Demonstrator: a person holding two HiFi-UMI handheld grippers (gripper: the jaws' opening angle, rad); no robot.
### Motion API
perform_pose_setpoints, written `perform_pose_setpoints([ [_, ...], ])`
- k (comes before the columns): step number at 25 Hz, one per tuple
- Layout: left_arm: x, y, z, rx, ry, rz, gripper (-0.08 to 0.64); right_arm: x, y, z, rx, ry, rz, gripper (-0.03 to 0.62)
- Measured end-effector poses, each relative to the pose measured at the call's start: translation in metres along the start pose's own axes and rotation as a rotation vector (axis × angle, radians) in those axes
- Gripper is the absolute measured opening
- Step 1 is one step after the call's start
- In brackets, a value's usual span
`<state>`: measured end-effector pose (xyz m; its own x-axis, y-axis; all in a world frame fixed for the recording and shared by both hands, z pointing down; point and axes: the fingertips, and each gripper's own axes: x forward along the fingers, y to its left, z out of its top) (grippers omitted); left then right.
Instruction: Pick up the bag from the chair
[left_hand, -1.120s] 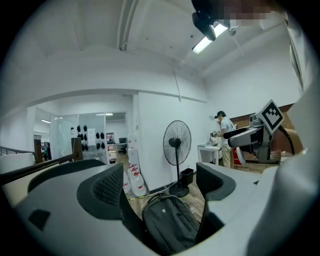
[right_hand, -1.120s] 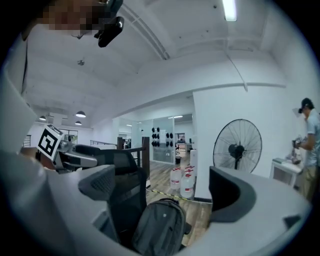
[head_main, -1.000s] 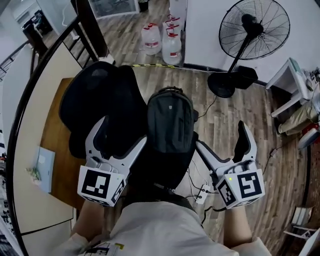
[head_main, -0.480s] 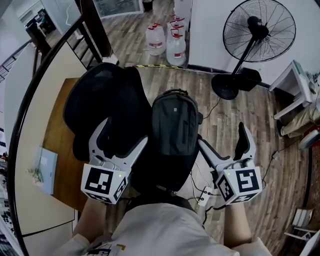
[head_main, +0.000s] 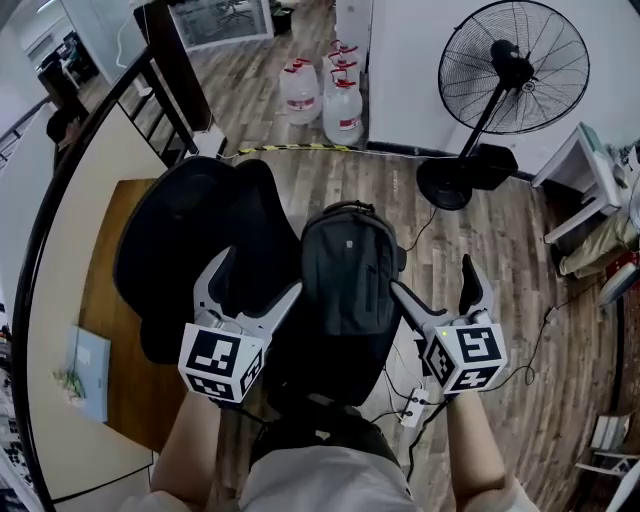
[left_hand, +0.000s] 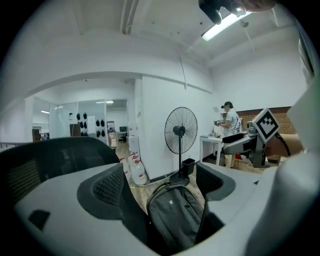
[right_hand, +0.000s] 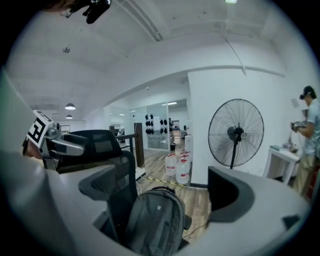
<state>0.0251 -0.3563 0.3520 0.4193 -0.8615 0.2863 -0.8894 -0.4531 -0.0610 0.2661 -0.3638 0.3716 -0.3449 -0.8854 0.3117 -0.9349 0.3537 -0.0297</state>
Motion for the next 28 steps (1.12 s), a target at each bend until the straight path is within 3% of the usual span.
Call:
perform_pose_setpoints([
  [9, 0.092, 0.016, -0.085, -0.021, 0.073, -0.063, 0.436, 0.103, -0.030, -0.083, 0.026, 0.115, -0.021, 0.572],
  [15, 0.148, 0.022, -0.162, -0.059, 0.189, -0.090, 0.434, 0.152, -0.043, -0.154, 0.051, 0.193, -0.040, 0.554],
  [22, 0.205, 0.027, -0.260, -0.093, 0.294, -0.116, 0.434, 0.205, -0.055, -0.236, 0.127, 0.215, -0.053, 0.541],
  [28, 0.249, 0.026, -0.338, -0.204, 0.402, -0.137, 0.434, 0.241, -0.066, -0.306, 0.147, 0.310, -0.086, 0.518],
])
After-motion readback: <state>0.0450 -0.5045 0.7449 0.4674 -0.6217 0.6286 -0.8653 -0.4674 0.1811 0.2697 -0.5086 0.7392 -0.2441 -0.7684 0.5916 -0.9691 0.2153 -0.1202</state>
